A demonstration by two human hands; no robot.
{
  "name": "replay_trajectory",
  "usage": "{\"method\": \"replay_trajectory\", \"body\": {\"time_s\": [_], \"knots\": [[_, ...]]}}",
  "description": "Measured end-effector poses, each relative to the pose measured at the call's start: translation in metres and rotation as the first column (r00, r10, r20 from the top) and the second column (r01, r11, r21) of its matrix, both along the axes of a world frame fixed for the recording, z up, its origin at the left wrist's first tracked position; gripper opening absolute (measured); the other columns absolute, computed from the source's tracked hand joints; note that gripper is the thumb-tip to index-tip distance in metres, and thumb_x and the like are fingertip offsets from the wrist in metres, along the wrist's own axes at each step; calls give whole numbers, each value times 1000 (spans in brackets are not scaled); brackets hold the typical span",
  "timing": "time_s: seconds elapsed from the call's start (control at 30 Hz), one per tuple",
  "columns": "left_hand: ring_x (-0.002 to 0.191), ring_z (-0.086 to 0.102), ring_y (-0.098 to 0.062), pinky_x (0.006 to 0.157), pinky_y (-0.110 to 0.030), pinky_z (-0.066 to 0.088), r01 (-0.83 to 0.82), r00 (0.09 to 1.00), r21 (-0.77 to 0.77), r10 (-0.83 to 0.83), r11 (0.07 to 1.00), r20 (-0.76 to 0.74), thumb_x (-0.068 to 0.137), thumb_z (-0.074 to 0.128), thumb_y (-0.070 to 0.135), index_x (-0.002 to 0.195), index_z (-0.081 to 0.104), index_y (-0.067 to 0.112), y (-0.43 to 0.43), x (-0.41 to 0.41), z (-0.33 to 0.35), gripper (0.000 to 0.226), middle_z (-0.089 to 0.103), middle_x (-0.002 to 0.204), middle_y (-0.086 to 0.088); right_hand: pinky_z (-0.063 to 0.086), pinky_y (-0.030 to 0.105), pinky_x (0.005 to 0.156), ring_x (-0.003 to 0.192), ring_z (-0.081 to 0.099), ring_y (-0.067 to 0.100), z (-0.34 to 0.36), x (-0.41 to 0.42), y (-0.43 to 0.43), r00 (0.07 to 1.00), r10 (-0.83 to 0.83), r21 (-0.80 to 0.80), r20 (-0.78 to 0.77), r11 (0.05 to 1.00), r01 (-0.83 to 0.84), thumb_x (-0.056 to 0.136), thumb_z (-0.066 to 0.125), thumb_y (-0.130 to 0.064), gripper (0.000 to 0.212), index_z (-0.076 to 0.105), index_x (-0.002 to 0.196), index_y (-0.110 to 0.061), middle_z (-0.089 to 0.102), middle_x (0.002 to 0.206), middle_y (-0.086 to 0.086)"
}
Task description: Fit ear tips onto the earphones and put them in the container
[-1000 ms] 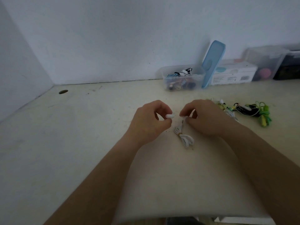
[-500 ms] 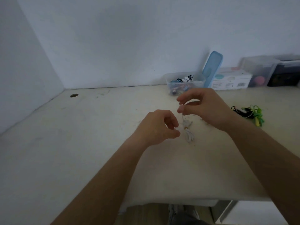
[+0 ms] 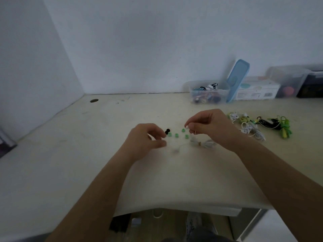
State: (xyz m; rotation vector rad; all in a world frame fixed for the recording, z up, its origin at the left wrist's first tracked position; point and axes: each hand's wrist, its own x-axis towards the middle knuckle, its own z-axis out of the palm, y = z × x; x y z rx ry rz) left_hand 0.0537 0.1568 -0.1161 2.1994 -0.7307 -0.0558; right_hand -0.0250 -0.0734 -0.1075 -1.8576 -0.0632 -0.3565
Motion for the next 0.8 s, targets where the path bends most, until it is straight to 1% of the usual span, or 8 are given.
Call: {"method": "replay_trajectory", "body": {"time_s": [0.07, 0.13, 0.27, 0.37, 0.47, 0.6, 0.7, 0.8], "knots": [[59, 55, 3, 61, -10, 40, -128, 991, -5, 128, 992, 34, 78, 80, 18, 81, 72, 28, 10, 8, -3, 12, 68, 76, 12, 57, 22, 71, 69, 67, 14, -4, 4, 1, 1000, -7, 40, -5, 999, 7, 87, 69, 4, 9, 74, 93, 5, 73, 76, 14], [67, 57, 3, 61, -8, 38, -188, 981, 42, 186, 981, 56, 80, 77, 19, 83, 70, 29, 13, 12, -8, 12, 66, 79, 14, 56, 20, 69, 68, 68, 11, -6, 7, 1, 1000, -12, 71, -15, 997, 13, 88, 67, 5, 10, 73, 95, 6, 73, 73, 6], [73, 57, -1, 62, -14, 38, -153, 988, 144, 155, 978, 2, 76, 82, 35, 91, 69, 31, 8, 10, -12, 20, 66, 87, 10, 56, 20, 69, 68, 69, 10, -7, 11, 1, 1000, -18, 92, -21, 996, 20, 88, 67, 4, 11, 73, 97, 6, 74, 71, 2], [71, 58, -2, 61, -15, 38, -123, 992, 178, 123, 976, 8, 72, 84, 39, 88, 69, 32, 4, 9, -10, 23, 67, 86, 9, 56, 20, 70, 68, 68, 11, -7, 11, 1, 1000, -17, 98, -19, 995, 18, 88, 67, 5, 11, 72, 97, 7, 74, 72, 4], [72, 60, -2, 62, -14, 39, -125, 992, 208, 118, 970, 44, 71, 84, 38, 81, 69, 30, 6, 9, -9, 20, 68, 83, 10, 57, 21, 70, 69, 69, 12, -7, 12, 0, 1000, -12, 104, -24, 994, 15, 88, 67, 5, 10, 73, 96, 6, 74, 74, 4], [68, 60, -2, 62, -12, 42, -88, 996, 242, 79, 966, 46, 72, 85, 31, 77, 68, 30, 8, 6, -7, 18, 68, 78, 11, 57, 22, 73, 72, 70, 14, -9, 14, -2, 1000, 3, 123, -31, 992, 1, 87, 68, 4, 11, 73, 97, 5, 75, 76, 6], [63, 61, 1, 61, -11, 42, -79, 996, 203, 72, 976, 43, 71, 86, 24, 76, 69, 30, 6, 6, -2, 18, 69, 76, 10, 58, 24, 76, 74, 70, 16, -8, 16, -6, 998, 25, 150, -50, 988, -18, 86, 69, 5, 12, 73, 97, 5, 74, 80, 14], [64, 66, -2, 68, -18, 50, -63, 998, 13, 64, 998, -30, 71, 86, 17, 79, 73, 26, -4, 6, 10, 18, 72, 75, 8, 57, 24, 76, 77, 70, 18, -7, 18, -9, 995, 58, 135, -78, 990, -47, 85, 70, 6, 12, 73, 96, 3, 74, 85, 19]]}}
